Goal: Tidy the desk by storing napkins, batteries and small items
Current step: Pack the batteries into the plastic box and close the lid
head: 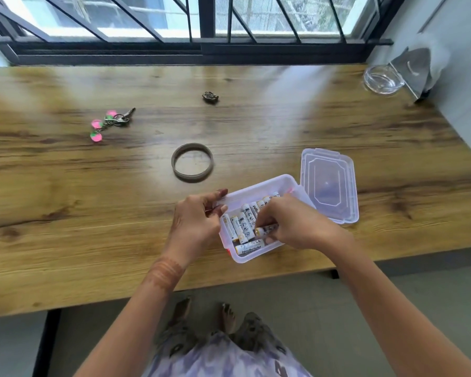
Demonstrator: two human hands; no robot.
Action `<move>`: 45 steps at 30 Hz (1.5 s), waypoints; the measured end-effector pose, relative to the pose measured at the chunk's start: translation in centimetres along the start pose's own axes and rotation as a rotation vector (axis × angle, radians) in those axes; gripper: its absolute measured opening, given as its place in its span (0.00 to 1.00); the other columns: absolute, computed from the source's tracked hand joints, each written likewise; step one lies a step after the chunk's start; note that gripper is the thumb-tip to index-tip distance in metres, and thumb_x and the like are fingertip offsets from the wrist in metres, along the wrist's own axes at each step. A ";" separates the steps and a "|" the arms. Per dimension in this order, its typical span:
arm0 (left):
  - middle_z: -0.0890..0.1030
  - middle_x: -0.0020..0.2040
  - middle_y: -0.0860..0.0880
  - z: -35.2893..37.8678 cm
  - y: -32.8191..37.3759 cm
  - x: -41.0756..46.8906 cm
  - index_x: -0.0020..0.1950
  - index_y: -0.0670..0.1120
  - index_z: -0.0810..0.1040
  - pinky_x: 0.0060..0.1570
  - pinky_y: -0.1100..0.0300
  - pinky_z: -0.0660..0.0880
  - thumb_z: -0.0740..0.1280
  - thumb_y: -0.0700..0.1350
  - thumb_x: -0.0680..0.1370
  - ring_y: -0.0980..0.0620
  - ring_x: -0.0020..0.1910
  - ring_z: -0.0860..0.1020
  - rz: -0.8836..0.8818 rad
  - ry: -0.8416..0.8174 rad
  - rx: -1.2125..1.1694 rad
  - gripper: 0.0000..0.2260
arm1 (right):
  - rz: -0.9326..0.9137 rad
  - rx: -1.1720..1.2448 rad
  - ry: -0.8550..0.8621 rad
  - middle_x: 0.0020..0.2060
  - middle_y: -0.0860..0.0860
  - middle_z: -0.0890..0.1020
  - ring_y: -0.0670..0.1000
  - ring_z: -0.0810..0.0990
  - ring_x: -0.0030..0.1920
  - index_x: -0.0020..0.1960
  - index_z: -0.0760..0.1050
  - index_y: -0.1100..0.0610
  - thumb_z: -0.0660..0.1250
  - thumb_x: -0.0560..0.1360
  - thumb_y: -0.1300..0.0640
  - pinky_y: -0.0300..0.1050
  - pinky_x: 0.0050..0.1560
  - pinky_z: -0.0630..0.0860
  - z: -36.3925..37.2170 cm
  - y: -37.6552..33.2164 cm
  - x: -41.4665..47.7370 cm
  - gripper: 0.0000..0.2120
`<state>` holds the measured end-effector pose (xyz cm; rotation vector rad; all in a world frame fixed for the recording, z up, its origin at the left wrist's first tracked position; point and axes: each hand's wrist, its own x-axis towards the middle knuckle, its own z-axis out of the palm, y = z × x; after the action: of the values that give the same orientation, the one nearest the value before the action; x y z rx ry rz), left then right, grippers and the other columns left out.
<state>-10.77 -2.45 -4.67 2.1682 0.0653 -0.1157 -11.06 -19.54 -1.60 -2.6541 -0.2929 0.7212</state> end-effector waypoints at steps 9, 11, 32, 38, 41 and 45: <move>0.81 0.56 0.48 0.0 -0.1 0.0 0.62 0.44 0.77 0.48 0.75 0.68 0.68 0.37 0.75 0.60 0.50 0.78 -0.010 -0.010 -0.038 0.15 | 0.054 -0.005 0.041 0.47 0.52 0.83 0.48 0.78 0.45 0.52 0.81 0.59 0.67 0.70 0.68 0.47 0.50 0.78 0.0 0.3 -0.2 0.12; 0.81 0.57 0.48 0.0 -0.1 0.0 0.62 0.43 0.77 0.49 0.75 0.68 0.68 0.37 0.75 0.61 0.50 0.78 -0.008 -0.007 -0.040 0.15 | 0.036 0.005 0.066 0.46 0.51 0.83 0.47 0.78 0.44 0.50 0.82 0.58 0.66 0.71 0.69 0.45 0.49 0.78 0.0 0.5 -0.3 0.12; 0.82 0.56 0.48 0.0 -0.3 -0.1 0.62 0.45 0.77 0.51 0.67 0.72 0.68 0.38 0.75 0.60 0.49 0.78 -0.006 -0.001 -0.035 0.15 | 0.759 0.207 0.614 0.68 0.61 0.66 0.62 0.61 0.68 0.70 0.57 0.63 0.67 0.64 0.31 0.58 0.62 0.66 -2.1 8.8 2.1 0.49; 0.81 0.57 0.48 0.1 -0.3 -0.2 0.62 0.46 0.77 0.48 0.68 0.72 0.68 0.39 0.75 0.62 0.48 0.76 -0.012 0.005 -0.042 0.15 | 0.816 0.214 0.550 0.67 0.61 0.68 0.62 0.64 0.68 0.70 0.56 0.65 0.72 0.56 0.30 0.60 0.62 0.67 -1.0 9.4 2.5 0.57; 0.81 0.57 0.48 0.1 -0.2 -0.2 0.63 0.45 0.77 0.45 0.69 0.71 0.68 0.39 0.75 0.62 0.48 0.76 -0.004 0.009 -0.031 0.16 | 0.798 0.224 0.631 0.64 0.61 0.70 0.61 0.68 0.65 0.66 0.60 0.65 0.76 0.54 0.35 0.58 0.59 0.70 -1.1 9.2 2.3 0.54; 0.82 0.56 0.48 0.2 -0.3 -0.2 0.62 0.45 0.77 0.49 0.68 0.71 0.68 0.39 0.75 0.61 0.48 0.77 -0.017 0.014 -0.048 0.15 | 0.732 0.339 0.771 0.60 0.62 0.71 0.61 0.71 0.60 0.62 0.65 0.67 0.80 0.58 0.49 0.52 0.53 0.72 -1.7 9.3 1.9 0.42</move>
<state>-10.97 -2.41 -5.01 2.1207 0.0928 -0.1079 -7.63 -27.99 -4.87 -2.4379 0.9442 -0.1243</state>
